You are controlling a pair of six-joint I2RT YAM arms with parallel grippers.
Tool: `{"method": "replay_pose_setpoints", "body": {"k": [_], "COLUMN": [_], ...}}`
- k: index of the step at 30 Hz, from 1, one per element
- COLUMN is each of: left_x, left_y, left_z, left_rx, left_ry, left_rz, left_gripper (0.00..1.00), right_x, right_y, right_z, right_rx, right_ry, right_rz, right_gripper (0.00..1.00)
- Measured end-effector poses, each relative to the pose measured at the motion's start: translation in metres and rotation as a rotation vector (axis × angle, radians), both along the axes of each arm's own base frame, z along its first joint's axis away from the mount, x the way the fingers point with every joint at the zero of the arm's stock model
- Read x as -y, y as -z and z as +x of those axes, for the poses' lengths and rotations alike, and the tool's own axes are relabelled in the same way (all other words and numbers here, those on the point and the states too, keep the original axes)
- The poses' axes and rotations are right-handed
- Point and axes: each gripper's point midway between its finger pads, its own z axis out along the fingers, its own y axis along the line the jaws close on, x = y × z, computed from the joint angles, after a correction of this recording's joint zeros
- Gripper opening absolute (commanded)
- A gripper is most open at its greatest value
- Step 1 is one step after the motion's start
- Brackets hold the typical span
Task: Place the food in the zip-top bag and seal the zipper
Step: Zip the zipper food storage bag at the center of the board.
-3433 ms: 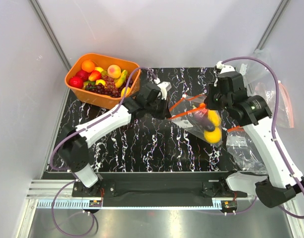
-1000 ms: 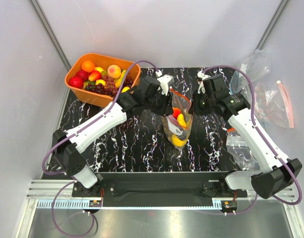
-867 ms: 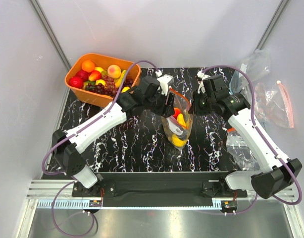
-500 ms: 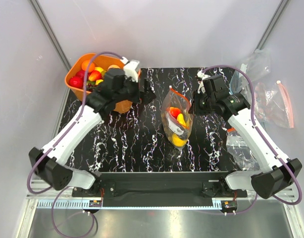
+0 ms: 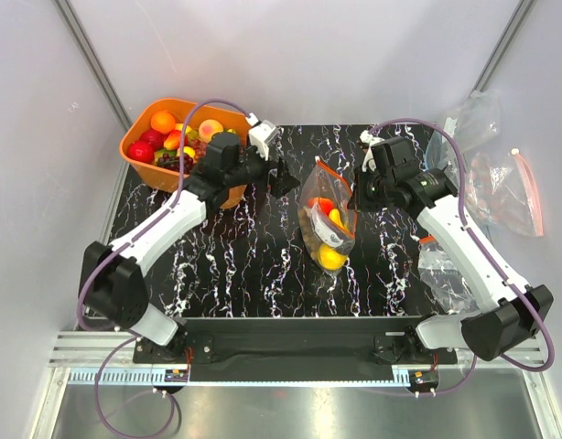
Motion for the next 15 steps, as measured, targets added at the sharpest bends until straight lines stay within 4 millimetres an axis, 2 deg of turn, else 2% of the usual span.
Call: {"method": "replay_pose_setpoints", "body": {"k": [5, 13, 15], "left_x": [0.013, 0.047, 0.055], "left_y": [0.008, 0.032, 0.033], "left_z": [0.011, 0.038, 0.044], "left_rx": [0.05, 0.051, 0.047], "left_ry": [0.065, 0.201, 0.233], "left_rz": [0.001, -0.009, -0.021], "left_gripper": [0.97, 0.99, 0.98], "right_x": [0.0, 0.0, 0.0], "right_y": [-0.002, -0.008, -0.009], "right_z": [0.001, 0.002, 0.002], "right_rx": [0.006, 0.015, 0.018], "right_ry": [-0.003, -0.011, -0.014], "right_rz": [0.001, -0.003, -0.005], "right_gripper": [0.05, 0.07, 0.08]}}
